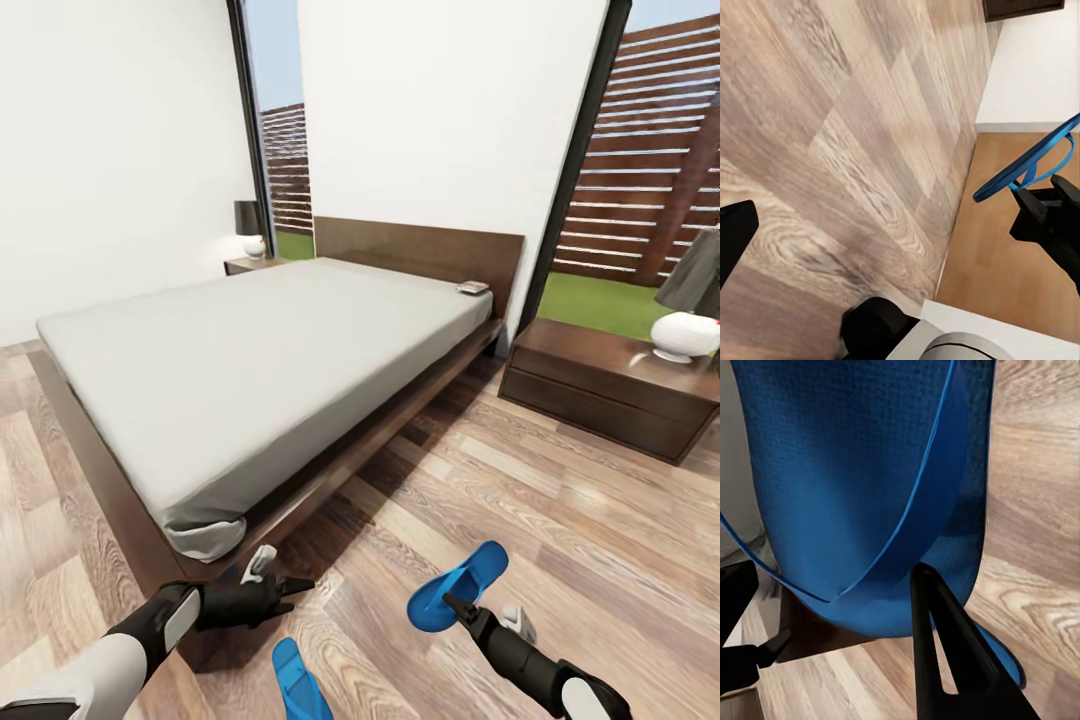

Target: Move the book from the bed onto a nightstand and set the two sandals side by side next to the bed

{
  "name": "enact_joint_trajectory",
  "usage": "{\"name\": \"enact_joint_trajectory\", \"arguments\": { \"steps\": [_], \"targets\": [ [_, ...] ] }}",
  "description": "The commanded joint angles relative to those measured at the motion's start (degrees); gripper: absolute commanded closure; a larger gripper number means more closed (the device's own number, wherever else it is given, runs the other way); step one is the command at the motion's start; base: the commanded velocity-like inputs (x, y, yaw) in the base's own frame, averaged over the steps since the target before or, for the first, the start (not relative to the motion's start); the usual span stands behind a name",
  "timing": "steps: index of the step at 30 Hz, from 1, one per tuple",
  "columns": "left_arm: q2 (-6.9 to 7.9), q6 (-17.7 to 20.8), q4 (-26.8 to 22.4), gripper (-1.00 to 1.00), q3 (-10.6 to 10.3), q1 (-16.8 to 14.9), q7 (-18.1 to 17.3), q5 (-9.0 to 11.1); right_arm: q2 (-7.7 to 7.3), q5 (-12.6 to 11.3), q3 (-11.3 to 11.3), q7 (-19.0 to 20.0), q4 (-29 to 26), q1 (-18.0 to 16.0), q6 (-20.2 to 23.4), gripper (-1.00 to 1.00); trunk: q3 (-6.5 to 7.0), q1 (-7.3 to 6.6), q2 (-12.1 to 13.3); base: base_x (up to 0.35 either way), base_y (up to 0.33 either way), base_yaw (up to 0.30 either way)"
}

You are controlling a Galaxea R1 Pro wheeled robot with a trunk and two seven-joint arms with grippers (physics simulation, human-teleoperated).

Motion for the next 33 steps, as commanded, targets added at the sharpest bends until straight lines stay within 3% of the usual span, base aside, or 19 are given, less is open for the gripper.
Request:
{"name": "enact_joint_trajectory", "arguments": {
  "steps": [1,10,20,33],
  "targets": [
    [0.0,0.41,-0.01,-1.0,0.03,-0.02,-0.08,0.08,-0.03,-0.38,0.09,-0.1,-0.01,-0.02,0.21,1.0,0.18,-0.04,0.0,0.0,0.0,0.0],
    [-0.45,0.39,0.06,-1.0,-0.01,-0.01,0.02,0.05,0.04,-0.31,-0.08,-0.07,0.01,-0.02,0.2,1.0,2.17,-0.27,0.12,0.0,0.0,0.0],
    [-1.17,0.57,1.48,-1.0,-0.01,-0.02,0.18,0.03,-0.01,-0.16,-0.17,-0.16,0.07,-0.02,0.32,1.0,2.17,-0.27,0.12,0.0,0.0,0.0],
    [-0.88,1.88,3.39,-1.0,-0.01,-0.02,-0.01,0.04,-0.04,-0.09,-0.07,-1.48,0.17,-0.02,0.32,1.0,2.17,-0.27,0.12,0.0,0.0,0.0]
  ]
}}
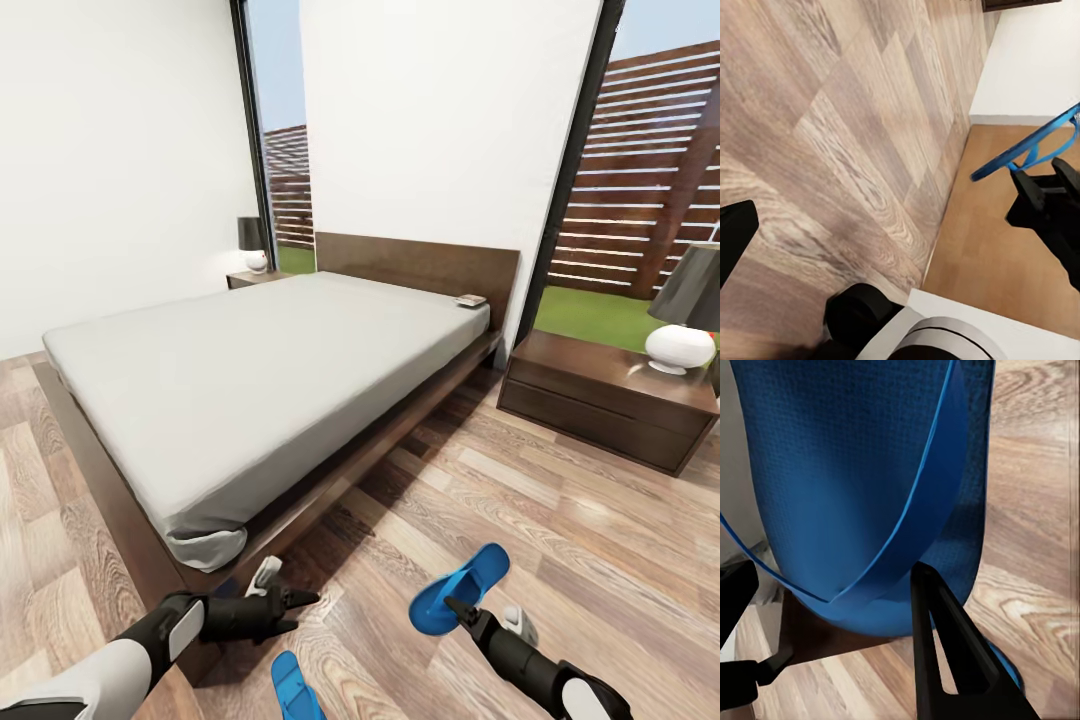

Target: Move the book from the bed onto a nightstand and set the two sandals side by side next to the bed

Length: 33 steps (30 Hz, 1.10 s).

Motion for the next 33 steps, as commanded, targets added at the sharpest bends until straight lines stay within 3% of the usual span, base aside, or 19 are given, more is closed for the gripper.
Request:
{"name": "enact_joint_trajectory", "arguments": {
  "steps": [1,13,22,33],
  "targets": [
    [0.02,0.45,-0.01,-1.0,0.04,-0.02,-0.08,0.13,-0.04,-0.5,0.1,-0.62,0.0,-0.02,0.21,1.0,-0.05,-0.01,-0.02,0.0,0.0,0.0],
    [-0.03,0.96,0.38,-1.0,-0.02,-0.02,-0.24,0.19,-0.02,-0.54,0.45,-9.85,-0.02,-0.02,0.31,1.0,-0.05,-0.01,-0.02,0.0,0.0,0.0],
    [0.12,6.36,1.51,-1.0,0.02,-0.02,-0.22,0.13,-0.04,-0.37,0.64,-17.25,-0.09,-0.02,0.38,1.0,-0.05,-0.01,-0.02,0.0,0.0,0.009],
    [0.29,7.02,1.59,-1.0,0.04,-0.02,-0.18,0.13,0.04,-0.48,0.79,-20.24,-0.16,-0.02,0.26,1.0,-0.05,-0.01,-0.02,0.0,0.0,0.209]
  ]
}}
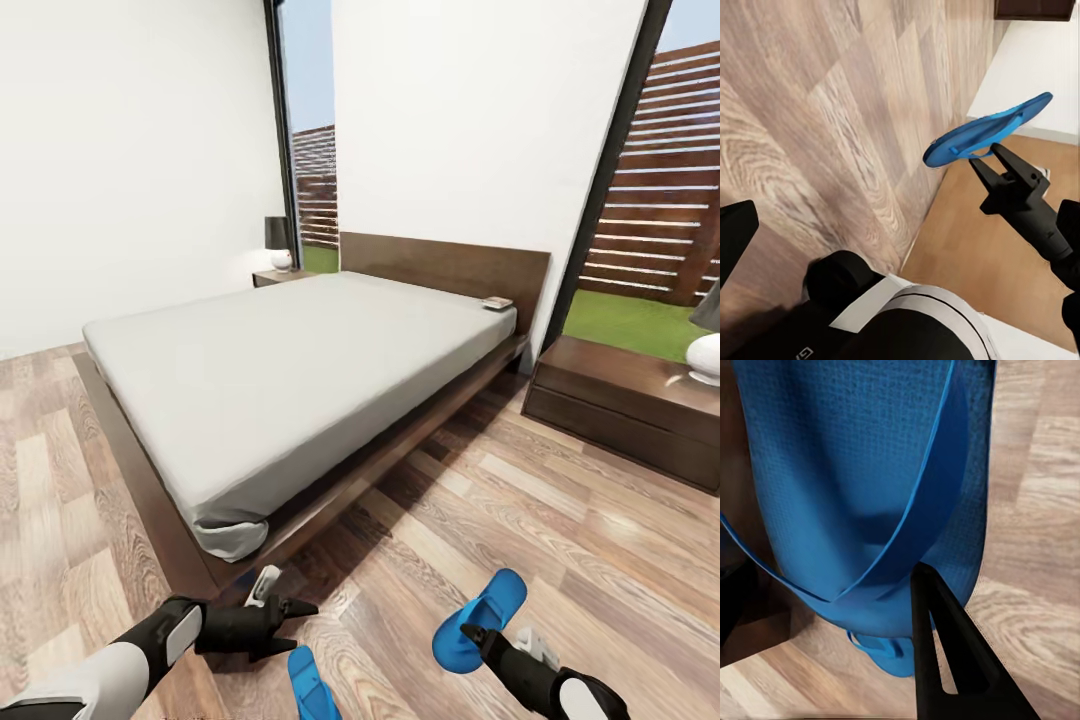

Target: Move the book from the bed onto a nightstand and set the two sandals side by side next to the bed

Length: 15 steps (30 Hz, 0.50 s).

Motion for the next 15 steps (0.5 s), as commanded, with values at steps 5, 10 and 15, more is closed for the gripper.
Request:
{"name": "enact_joint_trajectory", "arguments": {
  "steps": [5,10,15],
  "targets": [
    [-0.02,0.47,-0.01,-1.0,0.03,-0.03,-0.05,0.15,-0.05,-0.35,0.12,-0.3,-0.08,-0.01,0.13,1.0,-0.05,-0.01,-0.02,0.0,0.0,0.26],
    [-0.07,0.46,0.0,-1.0,0.03,-0.02,-0.05,0.15,-0.05,-0.35,0.13,-0.35,-0.09,-0.01,0.13,1.0,-0.05,-0.01,-0.02,0.0,0.0,0.264],
    [-0.11,0.41,0.0,-1.0,0.03,-0.02,0.0,0.15,-0.05,-0.35,0.13,-0.38,-0.09,-0.01,0.13,1.0,-0.05,-0.01,-0.02,0.0,0.0,0.264]
  ]
}}
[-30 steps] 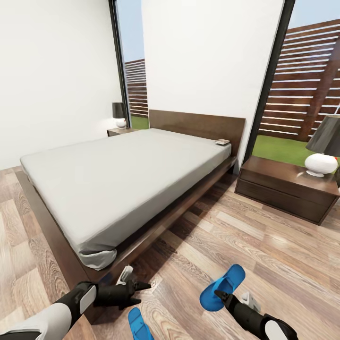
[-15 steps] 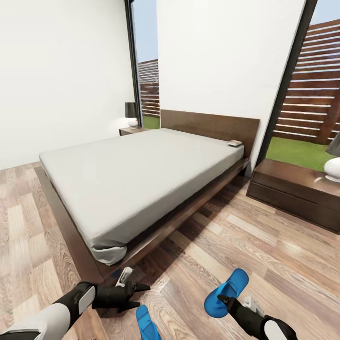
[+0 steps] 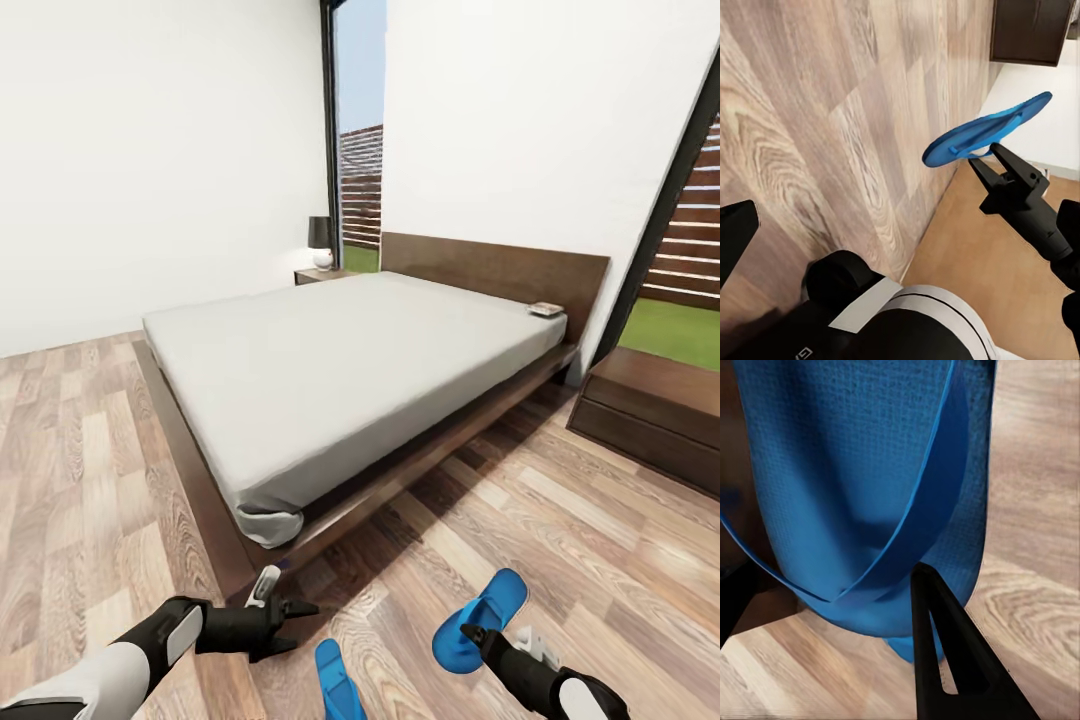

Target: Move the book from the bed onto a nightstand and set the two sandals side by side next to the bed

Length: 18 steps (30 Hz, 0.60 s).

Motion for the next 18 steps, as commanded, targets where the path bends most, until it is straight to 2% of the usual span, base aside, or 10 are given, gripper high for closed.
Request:
{"name": "enact_joint_trajectory", "arguments": {
  "steps": [1,11,18],
  "targets": [
    [0.0,0.44,-0.01,-1.0,0.03,-0.03,-0.04,0.15,-0.05,-0.37,0.1,-0.2,-0.06,-0.01,0.12,1.0,-0.05,-0.01,-0.02,0.0,0.0,0.264],
    [-0.01,0.39,-0.01,-1.0,0.03,-0.03,0.04,0.15,-0.05,-0.37,0.18,-0.16,-0.06,-0.01,0.14,1.0,-0.06,-0.01,-0.02,0.0,0.0,0.261],
    [0.0,0.34,-0.01,-1.0,0.03,-0.03,0.06,0.15,-0.05,-0.37,0.19,-0.09,-0.06,-0.01,0.17,1.0,-0.07,-0.01,-0.02,0.0,0.0,0.052]
  ]
}}
